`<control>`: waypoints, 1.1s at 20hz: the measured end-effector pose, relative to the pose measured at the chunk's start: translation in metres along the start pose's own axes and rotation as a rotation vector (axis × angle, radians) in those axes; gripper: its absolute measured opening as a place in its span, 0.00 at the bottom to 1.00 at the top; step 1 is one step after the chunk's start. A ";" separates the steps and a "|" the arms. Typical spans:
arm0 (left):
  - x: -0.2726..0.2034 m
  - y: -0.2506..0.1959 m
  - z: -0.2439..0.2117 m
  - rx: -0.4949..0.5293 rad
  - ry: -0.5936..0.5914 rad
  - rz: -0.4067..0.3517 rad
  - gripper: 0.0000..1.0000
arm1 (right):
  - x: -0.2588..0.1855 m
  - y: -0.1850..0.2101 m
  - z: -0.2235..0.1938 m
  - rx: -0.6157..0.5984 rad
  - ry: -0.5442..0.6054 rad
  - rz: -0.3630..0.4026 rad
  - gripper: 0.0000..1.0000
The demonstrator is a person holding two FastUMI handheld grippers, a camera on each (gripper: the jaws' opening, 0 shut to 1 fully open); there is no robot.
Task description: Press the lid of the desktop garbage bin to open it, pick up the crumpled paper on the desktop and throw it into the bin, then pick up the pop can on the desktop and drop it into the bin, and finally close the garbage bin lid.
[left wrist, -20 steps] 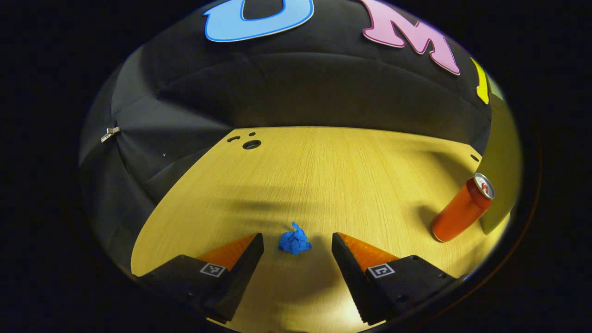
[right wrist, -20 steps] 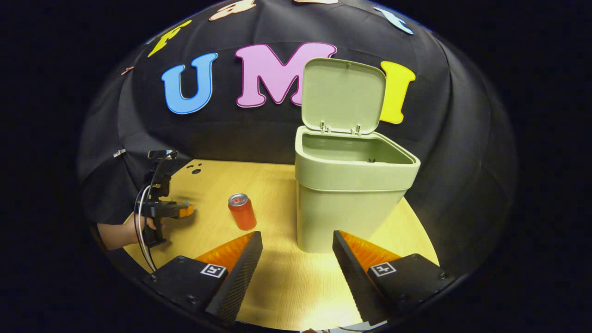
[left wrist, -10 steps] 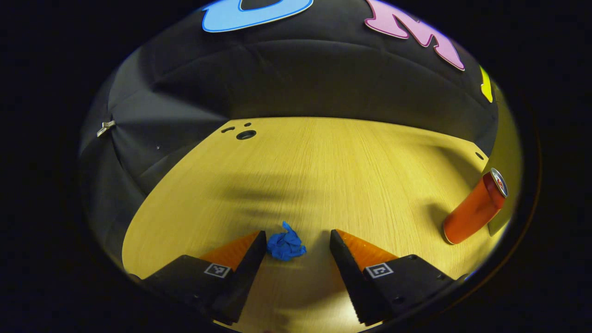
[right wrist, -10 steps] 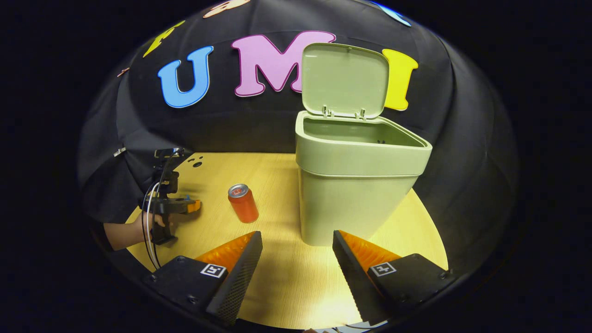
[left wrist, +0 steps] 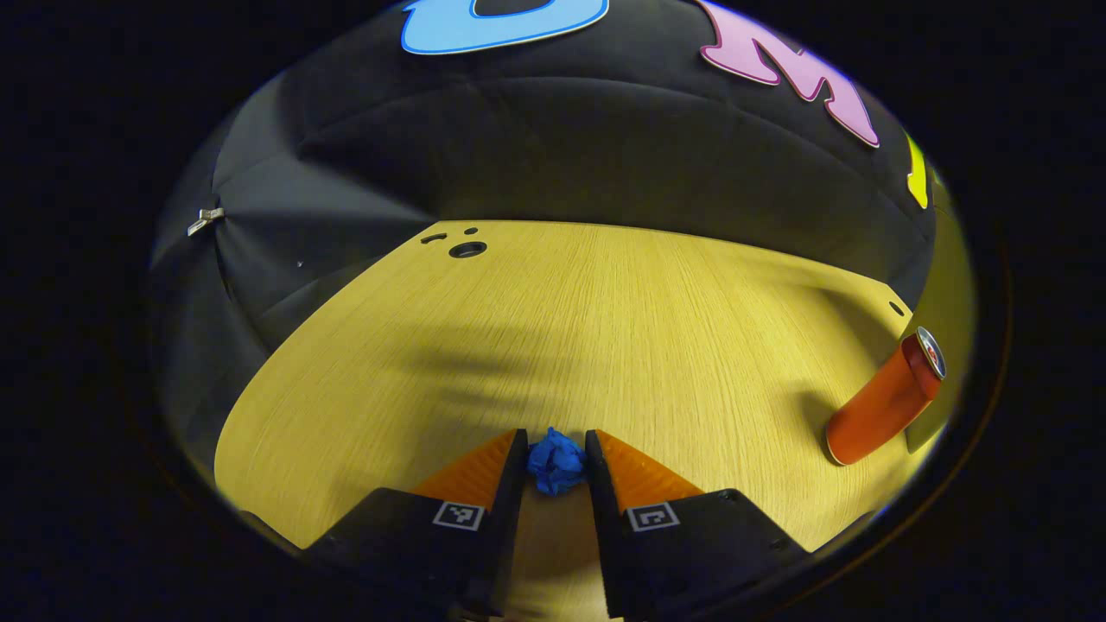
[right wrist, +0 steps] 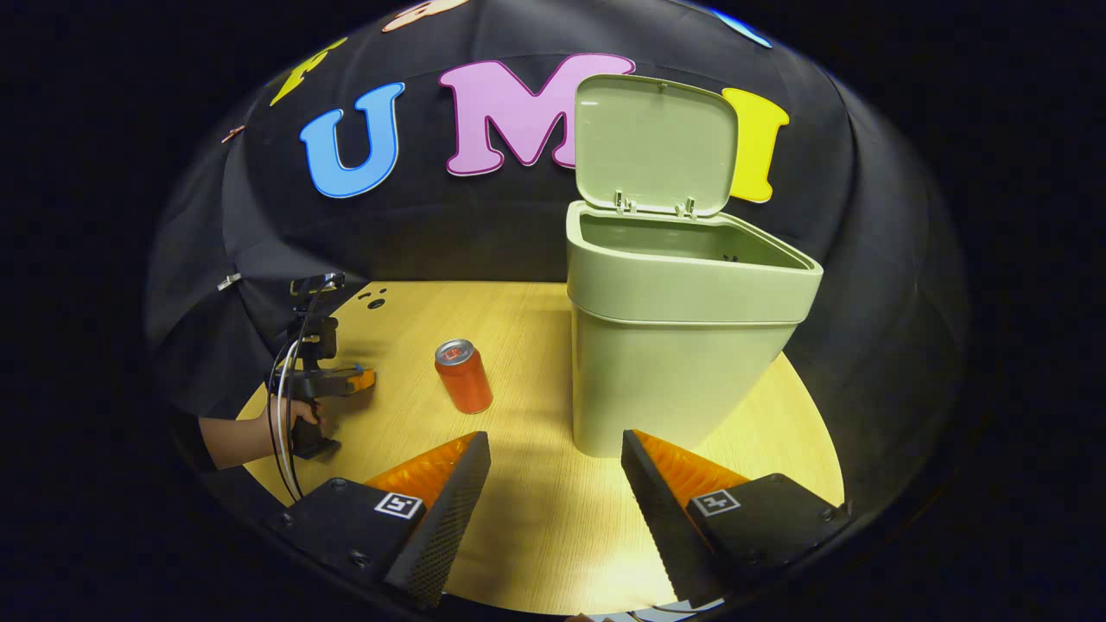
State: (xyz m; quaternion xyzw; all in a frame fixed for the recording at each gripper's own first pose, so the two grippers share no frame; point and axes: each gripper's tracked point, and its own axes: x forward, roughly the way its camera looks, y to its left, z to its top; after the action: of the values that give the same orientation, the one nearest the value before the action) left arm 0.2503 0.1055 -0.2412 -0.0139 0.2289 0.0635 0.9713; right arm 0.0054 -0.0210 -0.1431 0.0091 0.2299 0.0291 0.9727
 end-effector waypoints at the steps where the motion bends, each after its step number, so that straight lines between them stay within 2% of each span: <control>1: 0.000 0.000 -0.001 0.014 0.004 0.000 0.44 | 0.000 0.000 -0.002 0.001 0.001 0.001 0.96; 4: 0.000 -0.002 0.002 0.022 0.003 -0.004 0.38 | -0.002 -0.002 -0.005 0.002 0.001 0.001 0.96; 11: -0.021 -0.012 0.027 0.083 -0.048 -0.030 0.35 | -0.002 -0.005 -0.008 0.010 -0.005 0.007 0.96; 16: -0.064 -0.028 0.068 0.069 -0.109 -0.084 0.36 | -0.007 -0.004 -0.008 0.006 -0.026 0.021 0.96; 22: -0.131 -0.068 0.120 0.113 -0.192 -0.176 0.36 | -0.016 -0.015 -0.007 0.040 -0.063 0.015 0.96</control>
State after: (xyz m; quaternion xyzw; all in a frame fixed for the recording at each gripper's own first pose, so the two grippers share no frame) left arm 0.1961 0.0293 -0.0755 0.0269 0.1362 -0.0338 0.9897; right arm -0.0109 -0.0371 -0.1426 0.0311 0.1996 0.0314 0.9789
